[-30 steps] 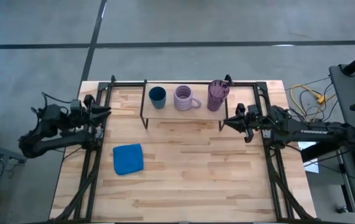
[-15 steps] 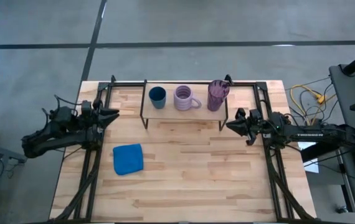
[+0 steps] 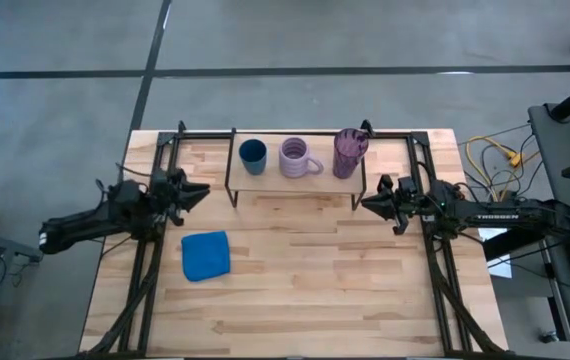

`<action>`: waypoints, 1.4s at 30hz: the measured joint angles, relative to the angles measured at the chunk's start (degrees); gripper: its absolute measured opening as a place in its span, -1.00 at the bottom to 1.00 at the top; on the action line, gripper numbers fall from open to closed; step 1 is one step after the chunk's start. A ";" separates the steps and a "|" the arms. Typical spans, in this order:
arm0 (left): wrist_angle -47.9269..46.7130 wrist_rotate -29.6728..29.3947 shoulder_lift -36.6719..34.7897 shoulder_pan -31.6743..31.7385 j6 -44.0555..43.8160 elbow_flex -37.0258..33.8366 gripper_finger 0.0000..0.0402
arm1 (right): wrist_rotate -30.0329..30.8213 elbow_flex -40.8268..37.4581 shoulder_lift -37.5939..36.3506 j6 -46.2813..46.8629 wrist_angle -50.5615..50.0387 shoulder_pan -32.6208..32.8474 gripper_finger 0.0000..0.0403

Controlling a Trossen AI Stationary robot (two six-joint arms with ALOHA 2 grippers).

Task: Stack small to large cups/mugs on shelf
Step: Return to Home position

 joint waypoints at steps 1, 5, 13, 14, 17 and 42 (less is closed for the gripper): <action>0.59 0.22 0.00 -0.02 -1.03 -0.95 -0.59 | 0.00 0.00 0.00 0.00 -0.14 0.00 -0.79; 6.20 0.93 0.00 -0.02 -1.48 -5.10 -0.59 | 0.00 0.00 0.00 0.89 -0.68 0.00 -0.79; 5.92 1.83 -0.04 0.00 -2.96 -7.09 -0.59 | 0.00 -0.04 0.04 1.15 -11.17 0.00 -0.79; 5.90 1.87 -0.03 -0.01 -2.96 -7.11 -0.59 | 0.02 -0.04 0.03 1.54 -12.02 -0.01 -0.79; 5.58 1.90 0.34 -0.01 -3.09 -7.12 -0.59 | 0.02 -0.04 0.00 3.29 -12.20 -0.01 -0.79; 1.61 1.87 1.73 -0.02 -2.61 -7.20 -0.58 | 0.17 -0.04 -0.09 4.33 -12.47 0.00 -0.79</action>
